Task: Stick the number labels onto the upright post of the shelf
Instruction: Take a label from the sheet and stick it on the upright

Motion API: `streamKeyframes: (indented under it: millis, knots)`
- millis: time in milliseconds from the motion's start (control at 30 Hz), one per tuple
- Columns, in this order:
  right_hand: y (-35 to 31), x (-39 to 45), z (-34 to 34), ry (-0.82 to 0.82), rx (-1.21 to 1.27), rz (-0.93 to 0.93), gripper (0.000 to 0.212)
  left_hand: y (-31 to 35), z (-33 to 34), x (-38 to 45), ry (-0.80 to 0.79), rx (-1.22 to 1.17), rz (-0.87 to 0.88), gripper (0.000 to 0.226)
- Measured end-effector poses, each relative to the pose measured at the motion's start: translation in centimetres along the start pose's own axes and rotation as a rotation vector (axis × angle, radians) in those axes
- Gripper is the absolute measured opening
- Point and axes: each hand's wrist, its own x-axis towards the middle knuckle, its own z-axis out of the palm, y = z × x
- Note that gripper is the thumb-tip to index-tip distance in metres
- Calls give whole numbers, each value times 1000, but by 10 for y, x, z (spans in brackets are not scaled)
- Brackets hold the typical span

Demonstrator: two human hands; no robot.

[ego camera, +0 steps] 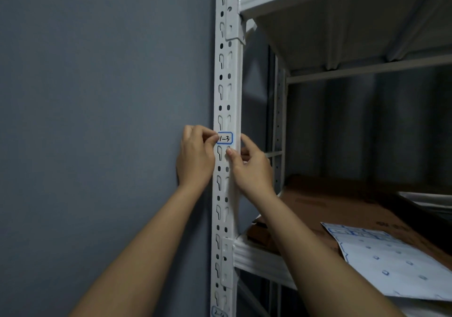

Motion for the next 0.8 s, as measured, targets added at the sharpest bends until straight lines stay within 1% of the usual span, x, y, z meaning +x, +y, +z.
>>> streamKeyframes:
  millis: [133,300,400,467,533,667,733,800]
  knots:
    - [1,2,-1,-7,6,9,44,-3,-1,1,40,-4,58,9]
    - [7,4,5,6,6,3,47,-5,4,-3,63,-115,36,5]
    - [10,4,5,12,1,-14,40,-6,6,-3,57,-144,17,5]
    - [11,5,5,15,-3,-22,40,-6,7,-2,48,-153,21,6]
    - [12,5,5,21,-3,-27,40,-5,6,0,21,-131,34,6]
    - [11,4,8,19,-24,-34,45,-1,1,3,-46,-15,21,7]
    - [11,4,9,11,-27,-13,51,1,-1,1,-23,-18,17,7]
    - [10,4,9,6,-22,9,54,0,-2,-2,35,-36,23,7]
